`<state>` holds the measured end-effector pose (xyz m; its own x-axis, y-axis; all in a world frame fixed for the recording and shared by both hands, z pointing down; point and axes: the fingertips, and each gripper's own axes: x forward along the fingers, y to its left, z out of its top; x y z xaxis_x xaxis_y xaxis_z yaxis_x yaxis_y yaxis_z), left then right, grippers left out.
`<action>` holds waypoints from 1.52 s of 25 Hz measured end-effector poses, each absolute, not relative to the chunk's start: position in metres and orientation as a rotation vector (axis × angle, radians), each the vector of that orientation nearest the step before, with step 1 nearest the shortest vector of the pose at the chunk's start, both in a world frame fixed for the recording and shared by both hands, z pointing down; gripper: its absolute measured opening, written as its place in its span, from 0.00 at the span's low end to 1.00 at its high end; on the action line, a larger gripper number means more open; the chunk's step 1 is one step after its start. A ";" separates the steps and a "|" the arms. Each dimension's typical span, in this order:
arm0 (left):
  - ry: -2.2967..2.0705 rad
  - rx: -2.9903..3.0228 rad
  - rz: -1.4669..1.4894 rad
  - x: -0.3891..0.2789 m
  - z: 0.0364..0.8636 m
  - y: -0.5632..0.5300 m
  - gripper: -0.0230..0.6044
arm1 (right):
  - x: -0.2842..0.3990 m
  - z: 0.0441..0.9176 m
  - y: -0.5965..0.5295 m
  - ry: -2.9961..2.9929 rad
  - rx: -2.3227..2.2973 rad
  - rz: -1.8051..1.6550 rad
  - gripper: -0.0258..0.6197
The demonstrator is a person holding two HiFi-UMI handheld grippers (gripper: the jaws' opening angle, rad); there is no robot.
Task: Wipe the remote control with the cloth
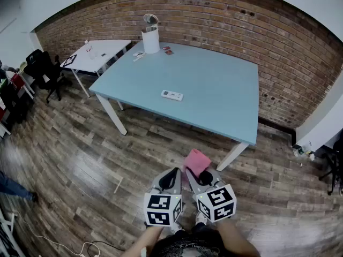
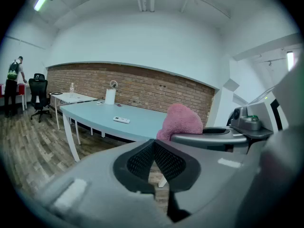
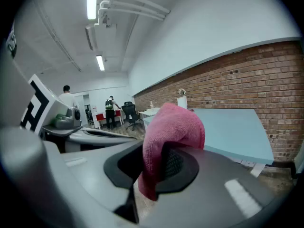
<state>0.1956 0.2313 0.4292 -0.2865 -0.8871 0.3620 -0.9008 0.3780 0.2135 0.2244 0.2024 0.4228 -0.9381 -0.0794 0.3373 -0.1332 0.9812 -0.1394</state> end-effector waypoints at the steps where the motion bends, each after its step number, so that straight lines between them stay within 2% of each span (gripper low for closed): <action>1: -2.223 1.548 0.046 0.194 0.430 0.234 0.03 | 0.223 0.423 0.204 -2.790 0.157 0.229 0.13; 16: -2.201 1.545 0.060 0.153 0.450 0.220 0.03 | 0.186 0.438 0.190 -2.777 0.174 0.228 0.13; 31: -2.207 1.453 0.143 0.047 0.480 0.107 0.03 | 0.076 0.462 0.075 -2.744 0.034 0.249 0.13; 38: -2.210 1.435 0.222 0.014 0.482 0.063 0.03 | 0.046 0.461 0.021 -2.744 0.001 0.262 0.13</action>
<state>0.0145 0.0634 0.4823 -0.3260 -0.8120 0.4840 -0.8920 0.4339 0.1271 0.0461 0.0212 0.4605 -0.9270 0.0350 0.3735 -0.0364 0.9825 -0.1824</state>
